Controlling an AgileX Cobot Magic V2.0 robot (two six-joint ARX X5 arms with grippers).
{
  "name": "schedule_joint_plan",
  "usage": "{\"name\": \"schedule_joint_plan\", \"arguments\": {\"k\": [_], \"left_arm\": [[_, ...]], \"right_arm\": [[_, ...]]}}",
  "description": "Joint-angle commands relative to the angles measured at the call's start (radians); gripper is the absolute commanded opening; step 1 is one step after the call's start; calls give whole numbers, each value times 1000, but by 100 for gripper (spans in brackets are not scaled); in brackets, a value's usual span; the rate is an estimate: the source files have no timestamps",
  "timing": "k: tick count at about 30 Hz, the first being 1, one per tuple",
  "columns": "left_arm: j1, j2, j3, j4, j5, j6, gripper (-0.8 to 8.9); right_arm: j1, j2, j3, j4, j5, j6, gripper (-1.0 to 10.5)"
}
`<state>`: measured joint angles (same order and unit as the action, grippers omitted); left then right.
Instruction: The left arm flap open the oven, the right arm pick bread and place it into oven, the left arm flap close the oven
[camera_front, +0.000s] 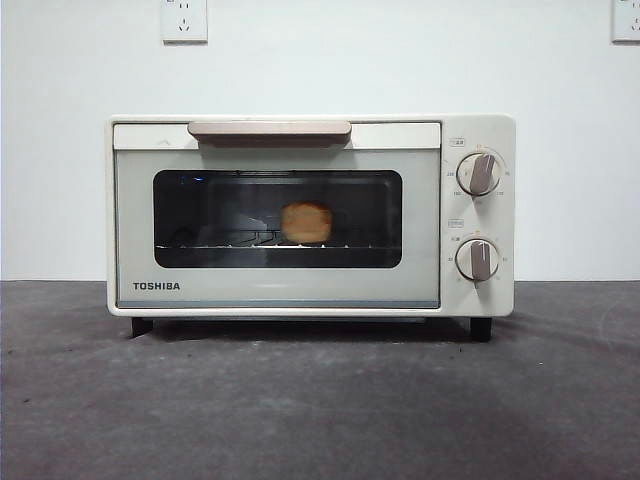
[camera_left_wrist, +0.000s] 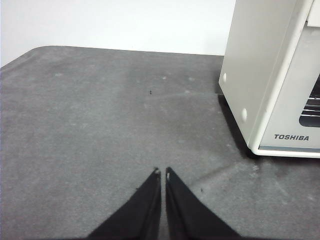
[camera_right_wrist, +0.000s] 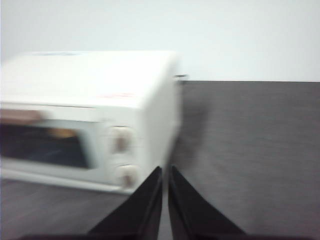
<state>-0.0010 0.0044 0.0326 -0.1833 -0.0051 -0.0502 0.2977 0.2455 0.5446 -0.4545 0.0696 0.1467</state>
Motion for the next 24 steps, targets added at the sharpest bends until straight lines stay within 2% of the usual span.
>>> {"name": "schedule_joint_plan", "arguments": {"k": [1,5,10,15,24], "left_arm": [[1,-1,-21,-5,-5,10,25],[0,-1,-21,-5,-5,10,25],[1,-1,-21,-5,-5,10,25],[0,-1,-21,-5,-5,10,25],[1,-1,-21,-5,-5,10,25]], "right_arm": [[-84,-51,-135,132,6,-64,18],[-182,-137,-333,259,-3,-123,18],[-248,-197,-473,291,-70,-157,18],[-290,-227,-535,289,-122,-158,18],[-302,-242,-535,274,-95,-184,18]]}}
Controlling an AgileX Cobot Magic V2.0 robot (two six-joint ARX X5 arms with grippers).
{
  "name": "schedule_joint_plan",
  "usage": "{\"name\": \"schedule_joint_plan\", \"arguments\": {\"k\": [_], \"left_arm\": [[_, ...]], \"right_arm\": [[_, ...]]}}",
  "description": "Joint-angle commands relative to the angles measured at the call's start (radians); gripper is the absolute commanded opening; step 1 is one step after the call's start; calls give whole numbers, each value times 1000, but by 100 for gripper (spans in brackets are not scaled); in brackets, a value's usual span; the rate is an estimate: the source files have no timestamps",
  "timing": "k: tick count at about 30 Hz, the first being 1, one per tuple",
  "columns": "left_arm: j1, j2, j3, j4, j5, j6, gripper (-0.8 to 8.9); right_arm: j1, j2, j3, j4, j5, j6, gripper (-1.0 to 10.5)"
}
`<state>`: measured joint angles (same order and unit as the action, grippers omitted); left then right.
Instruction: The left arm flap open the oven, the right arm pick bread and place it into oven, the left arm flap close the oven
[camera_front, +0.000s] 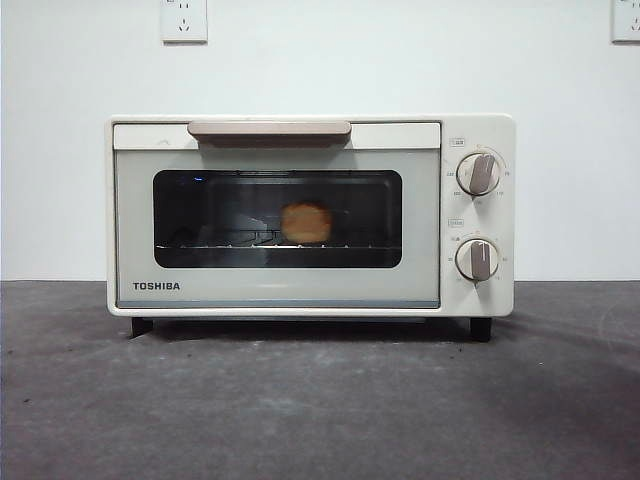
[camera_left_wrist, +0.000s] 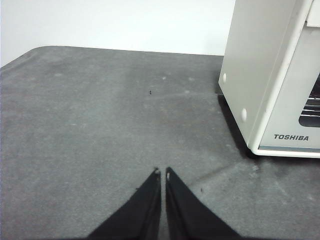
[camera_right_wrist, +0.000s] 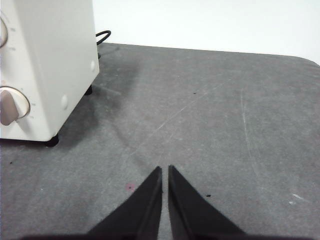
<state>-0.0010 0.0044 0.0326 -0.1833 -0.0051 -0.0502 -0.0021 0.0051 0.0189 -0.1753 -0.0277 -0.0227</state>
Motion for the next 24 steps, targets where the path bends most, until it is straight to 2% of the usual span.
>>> {"name": "schedule_joint_plan", "arguments": {"k": [1,24], "left_arm": [[1,-1,-21,-5,-5,10,25],[1,-1,-21,-5,-4,10,25]], "right_arm": [[-2,-2,-9,-5,3,-15,18],[1,-2,-9,21,2,-14,18]]}}
